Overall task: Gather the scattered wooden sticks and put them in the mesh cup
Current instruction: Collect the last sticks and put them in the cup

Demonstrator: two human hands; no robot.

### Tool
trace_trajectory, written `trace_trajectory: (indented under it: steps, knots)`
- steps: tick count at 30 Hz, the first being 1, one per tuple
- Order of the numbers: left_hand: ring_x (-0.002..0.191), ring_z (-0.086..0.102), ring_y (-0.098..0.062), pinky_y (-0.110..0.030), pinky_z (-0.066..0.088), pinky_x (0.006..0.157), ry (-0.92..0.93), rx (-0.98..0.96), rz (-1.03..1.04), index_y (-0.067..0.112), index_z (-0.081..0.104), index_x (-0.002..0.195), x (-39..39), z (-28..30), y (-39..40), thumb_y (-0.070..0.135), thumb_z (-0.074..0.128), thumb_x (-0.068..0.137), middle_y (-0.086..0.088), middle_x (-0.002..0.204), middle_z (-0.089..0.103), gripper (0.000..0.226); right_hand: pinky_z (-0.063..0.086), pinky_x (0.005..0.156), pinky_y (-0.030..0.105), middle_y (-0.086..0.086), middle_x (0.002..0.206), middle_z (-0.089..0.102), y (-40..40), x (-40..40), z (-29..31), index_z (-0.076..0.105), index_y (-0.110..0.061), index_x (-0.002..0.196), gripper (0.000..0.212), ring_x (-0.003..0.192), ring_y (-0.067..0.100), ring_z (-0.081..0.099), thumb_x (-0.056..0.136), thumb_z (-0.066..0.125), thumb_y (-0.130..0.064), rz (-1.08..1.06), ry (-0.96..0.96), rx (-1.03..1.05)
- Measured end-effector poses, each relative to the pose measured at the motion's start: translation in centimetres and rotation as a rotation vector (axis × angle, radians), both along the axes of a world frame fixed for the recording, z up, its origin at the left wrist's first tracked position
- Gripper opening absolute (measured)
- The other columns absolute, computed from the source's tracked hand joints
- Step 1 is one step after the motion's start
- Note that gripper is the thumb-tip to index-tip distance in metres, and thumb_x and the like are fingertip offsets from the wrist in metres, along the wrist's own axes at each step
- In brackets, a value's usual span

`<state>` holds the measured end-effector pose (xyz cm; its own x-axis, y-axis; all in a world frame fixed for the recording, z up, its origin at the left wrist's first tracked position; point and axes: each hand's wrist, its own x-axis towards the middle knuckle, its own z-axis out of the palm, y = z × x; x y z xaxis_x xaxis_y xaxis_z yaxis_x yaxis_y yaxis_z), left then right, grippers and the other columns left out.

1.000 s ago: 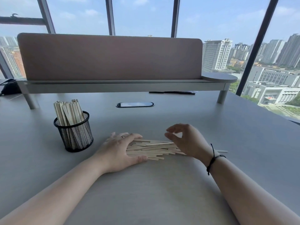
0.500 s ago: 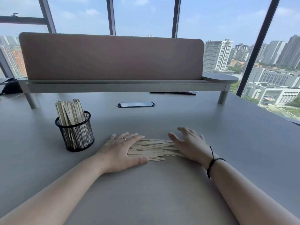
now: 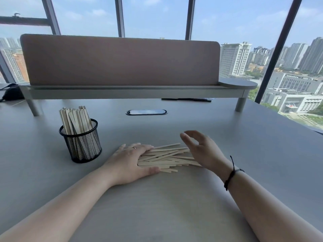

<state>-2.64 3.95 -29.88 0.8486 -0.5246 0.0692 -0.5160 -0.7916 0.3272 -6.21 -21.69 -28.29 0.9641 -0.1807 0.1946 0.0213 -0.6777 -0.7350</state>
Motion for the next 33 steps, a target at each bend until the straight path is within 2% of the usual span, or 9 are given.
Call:
trace_trajectory:
  steps: [3,6,8,13,20,26,28,30,33]
  knots:
    - [0.146,0.025,-0.003,-0.047,0.007,0.123,-0.011,-0.024,0.042,0.045,0.038,0.145,0.2,-0.2,0.0,0.095,0.038,0.063,0.021,0.152,0.042,0.096,0.035,0.109,0.045,-0.001,0.135,0.061,-1.3,-0.1,0.2,0.053,-0.032,0.134,0.069,0.127,0.022,0.052,0.087,0.031,-0.077,-0.137,0.132,-0.132]
    - [0.147,0.024,-0.003,-0.053,0.003,0.122,-0.017,-0.03,0.102,0.046,0.039,0.143,0.2,-0.3,0.0,0.092,0.04,0.069,0.021,0.151,0.044,0.088,0.015,0.116,0.054,-0.003,0.151,0.044,-1.4,-0.1,-0.7,0.044,-0.032,0.143,0.074,0.143,0.019,0.03,0.088,0.022,-0.076,-0.135,0.293,-0.285]
    - [0.149,0.02,-0.005,-0.056,0.001,0.121,-0.005,-0.026,0.125,0.048,0.038,0.143,-0.1,-0.1,-0.1,0.087,0.045,0.074,0.019,0.153,0.041,0.08,0.009,0.118,0.052,-0.002,0.156,0.035,-0.8,0.0,-1.5,0.037,-0.032,0.147,0.076,0.148,0.016,0.019,0.088,0.021,-0.076,-0.095,0.27,-0.35]
    - [0.151,0.013,-0.007,-0.059,-0.001,0.12,0.034,0.006,0.126,0.049,0.031,0.147,-0.4,0.3,-0.3,0.086,0.048,0.074,0.011,0.158,0.034,0.083,0.012,0.119,0.039,-0.004,0.158,0.034,0.8,0.2,-1.2,0.033,-0.029,0.15,0.075,0.148,0.014,0.022,0.09,0.028,-0.074,-0.007,0.173,-0.357]
    - [0.152,0.011,-0.006,-0.061,-0.002,0.119,0.05,0.022,0.093,0.049,0.026,0.148,0.2,0.0,-0.4,0.101,0.032,0.054,0.019,0.16,0.028,0.108,0.028,0.11,0.03,-0.01,0.159,0.029,3.3,0.6,-0.4,0.03,-0.037,0.15,0.079,0.144,0.011,0.03,0.084,0.041,-0.079,0.148,0.109,-0.13]
    - [0.151,0.012,-0.005,-0.059,-0.003,0.12,0.042,0.01,0.115,0.051,0.029,0.146,0.2,-0.1,-0.4,0.1,0.037,0.057,0.015,0.158,0.034,0.102,0.037,0.101,0.029,-0.011,0.14,0.052,4.0,1.7,-0.8,0.049,-0.038,0.138,0.065,0.128,0.009,0.048,0.083,0.051,-0.073,0.159,-0.017,0.234]
    - [0.15,0.013,-0.004,-0.06,-0.003,0.119,0.034,0.002,0.117,0.051,0.03,0.146,0.2,-0.2,-0.4,0.097,0.041,0.06,0.017,0.157,0.035,0.098,0.036,0.1,0.03,-0.004,0.143,0.053,3.4,2.5,-0.7,0.05,-0.029,0.139,0.061,0.129,0.014,0.047,0.09,0.047,-0.066,0.032,-0.039,0.132]
    - [0.15,0.015,-0.004,-0.06,-0.002,0.119,0.029,-0.006,0.115,0.051,0.031,0.145,0.4,-0.3,-0.4,0.099,0.039,0.057,0.019,0.155,0.037,0.101,0.029,0.112,0.039,0.001,0.148,0.049,2.9,3.3,-0.8,0.045,-0.025,0.144,0.066,0.137,0.018,0.04,0.094,0.037,-0.067,-0.036,0.017,-0.083]
    - [0.15,0.014,-0.004,-0.06,-0.002,0.119,0.025,-0.015,0.115,0.051,0.031,0.145,0.4,-0.4,-0.4,0.1,0.037,0.055,0.02,0.154,0.037,0.103,0.014,0.12,0.043,-0.001,0.156,0.04,3.3,3.7,-0.9,0.036,-0.026,0.15,0.075,0.147,0.015,0.026,0.092,0.024,-0.071,0.023,0.156,-0.318]
